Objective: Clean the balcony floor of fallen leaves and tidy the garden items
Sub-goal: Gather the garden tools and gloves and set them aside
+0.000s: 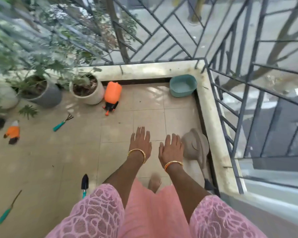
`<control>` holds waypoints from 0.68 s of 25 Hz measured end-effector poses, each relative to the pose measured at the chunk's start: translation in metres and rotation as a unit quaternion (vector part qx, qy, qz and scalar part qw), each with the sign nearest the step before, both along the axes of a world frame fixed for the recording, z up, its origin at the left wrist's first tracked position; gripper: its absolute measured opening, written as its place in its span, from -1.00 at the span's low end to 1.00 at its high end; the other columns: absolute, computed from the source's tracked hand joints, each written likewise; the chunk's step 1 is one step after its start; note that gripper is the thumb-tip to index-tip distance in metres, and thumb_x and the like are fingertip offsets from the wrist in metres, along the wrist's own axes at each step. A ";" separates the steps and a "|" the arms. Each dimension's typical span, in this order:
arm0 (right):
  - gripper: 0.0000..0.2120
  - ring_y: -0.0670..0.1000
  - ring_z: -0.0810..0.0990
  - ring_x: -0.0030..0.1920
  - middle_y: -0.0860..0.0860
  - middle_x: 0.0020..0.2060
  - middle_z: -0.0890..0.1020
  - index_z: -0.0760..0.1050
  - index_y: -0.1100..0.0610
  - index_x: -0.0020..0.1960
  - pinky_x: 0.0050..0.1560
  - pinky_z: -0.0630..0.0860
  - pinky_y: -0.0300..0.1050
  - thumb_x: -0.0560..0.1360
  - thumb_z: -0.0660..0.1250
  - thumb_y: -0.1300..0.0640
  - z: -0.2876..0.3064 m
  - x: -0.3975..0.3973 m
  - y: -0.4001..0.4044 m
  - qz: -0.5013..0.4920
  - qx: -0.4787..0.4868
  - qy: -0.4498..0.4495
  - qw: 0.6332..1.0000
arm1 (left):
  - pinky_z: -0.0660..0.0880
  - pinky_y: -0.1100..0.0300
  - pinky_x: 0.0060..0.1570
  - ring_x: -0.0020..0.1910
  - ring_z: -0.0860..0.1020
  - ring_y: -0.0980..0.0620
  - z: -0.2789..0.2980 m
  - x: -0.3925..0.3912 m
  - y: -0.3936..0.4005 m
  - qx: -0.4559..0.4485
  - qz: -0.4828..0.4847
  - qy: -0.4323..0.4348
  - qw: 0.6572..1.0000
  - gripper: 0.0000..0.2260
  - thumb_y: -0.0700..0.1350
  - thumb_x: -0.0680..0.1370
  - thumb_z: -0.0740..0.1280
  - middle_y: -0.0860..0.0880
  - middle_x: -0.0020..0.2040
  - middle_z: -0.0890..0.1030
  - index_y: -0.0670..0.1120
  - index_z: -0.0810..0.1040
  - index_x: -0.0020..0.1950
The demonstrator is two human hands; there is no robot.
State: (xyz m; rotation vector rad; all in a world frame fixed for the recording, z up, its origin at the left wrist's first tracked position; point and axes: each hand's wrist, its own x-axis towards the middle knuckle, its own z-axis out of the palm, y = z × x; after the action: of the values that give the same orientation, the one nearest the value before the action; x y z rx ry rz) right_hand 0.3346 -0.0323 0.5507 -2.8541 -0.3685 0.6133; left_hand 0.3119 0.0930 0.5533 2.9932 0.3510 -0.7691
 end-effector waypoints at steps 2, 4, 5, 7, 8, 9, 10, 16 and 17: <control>-0.49 0.18 0.09 0.49 0.19 0.47 0.20 0.17 0.22 0.47 0.42 0.09 0.11 0.60 0.03 0.00 0.007 -0.014 0.026 0.060 0.006 -0.007 0.998 | -0.03 -0.05 0.49 0.54 -0.14 -0.14 0.004 -0.028 0.028 0.010 0.066 -0.015 0.998 -0.49 0.02 0.66 -0.03 -0.17 0.57 -0.13 -0.15 -0.05 0.56; -0.50 0.20 0.11 0.48 0.20 0.46 0.23 0.21 0.23 0.46 0.42 0.11 0.12 0.60 0.05 0.01 0.013 -0.029 0.054 0.107 0.014 -0.019 0.994 | -0.03 -0.04 0.49 0.55 -0.13 -0.14 0.012 -0.056 0.054 0.004 0.120 -0.014 0.993 -0.48 0.03 0.66 -0.03 -0.17 0.57 -0.13 -0.16 -0.06 0.56; -0.51 0.20 0.12 0.48 0.20 0.46 0.23 0.21 0.23 0.45 0.42 0.11 0.13 0.60 0.06 0.01 0.015 -0.037 0.069 0.133 0.016 -0.025 0.991 | -0.03 -0.04 0.49 0.55 -0.11 -0.14 0.017 -0.070 0.067 0.005 0.146 -0.010 0.989 -0.48 0.03 0.66 -0.03 -0.17 0.57 -0.12 -0.16 -0.05 0.56; -0.51 0.20 0.10 0.48 0.19 0.46 0.21 0.19 0.22 0.46 0.42 0.10 0.12 0.60 0.04 0.00 0.023 -0.056 0.105 0.186 0.015 -0.029 0.982 | 0.00 -0.03 0.49 0.55 -0.07 -0.14 0.024 -0.100 0.097 0.002 0.202 -0.009 0.979 -0.48 0.03 0.66 -0.02 -0.18 0.57 -0.09 -0.16 -0.05 0.56; -0.51 0.19 0.09 0.49 0.19 0.46 0.20 0.19 0.22 0.46 0.42 0.09 0.11 0.60 0.04 -0.01 0.025 -0.064 0.122 0.206 0.013 -0.034 0.978 | 0.02 -0.03 0.49 0.54 -0.05 -0.14 0.026 -0.114 0.109 0.000 0.222 -0.009 0.975 -0.48 0.02 0.66 -0.01 -0.18 0.57 -0.07 -0.15 -0.04 0.56; -0.51 0.19 0.08 0.49 0.20 0.47 0.19 0.18 0.21 0.46 0.42 0.09 0.10 0.60 0.03 -0.01 0.028 -0.073 0.139 0.223 0.012 -0.040 0.974 | 0.04 -0.03 0.48 0.54 -0.04 -0.14 0.027 -0.127 0.121 0.001 0.235 -0.010 0.972 -0.47 0.02 0.65 0.00 -0.18 0.57 -0.05 -0.15 -0.04 0.56; -0.51 0.18 0.08 0.49 0.20 0.47 0.18 0.18 0.21 0.46 0.42 0.09 0.10 0.60 0.03 0.00 0.031 -0.081 0.155 0.236 0.010 -0.046 0.971 | 0.05 -0.03 0.48 0.54 -0.02 -0.14 0.029 -0.139 0.132 0.000 0.241 -0.010 0.970 -0.47 0.02 0.65 0.01 -0.18 0.56 -0.03 -0.15 -0.03 0.56; -0.54 0.19 0.12 0.47 0.21 0.45 0.22 0.22 0.21 0.43 0.39 0.13 0.11 0.59 0.05 0.04 0.038 -0.122 0.236 0.277 0.020 -0.078 0.957 | 0.08 -0.03 0.45 0.53 0.01 -0.14 0.033 -0.184 0.201 0.014 0.252 -0.030 0.967 -0.49 0.00 0.64 0.06 -0.16 0.55 0.03 -0.13 0.02 0.54; -0.55 0.20 0.15 0.46 0.22 0.44 0.24 0.25 0.22 0.41 0.38 0.15 0.12 0.58 0.06 0.05 0.038 -0.125 0.246 0.279 0.023 -0.081 0.957 | 0.09 -0.02 0.45 0.53 0.02 -0.14 0.032 -0.187 0.212 0.019 0.248 -0.029 0.968 -0.49 0.00 0.64 0.07 -0.16 0.55 0.04 -0.13 0.03 0.54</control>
State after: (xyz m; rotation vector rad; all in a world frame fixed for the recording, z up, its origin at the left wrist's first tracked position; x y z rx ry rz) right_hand 0.2098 0.2141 0.5882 -2.7503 -1.2223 0.4431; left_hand 0.1245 0.3047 0.5848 2.7554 1.0645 -0.6204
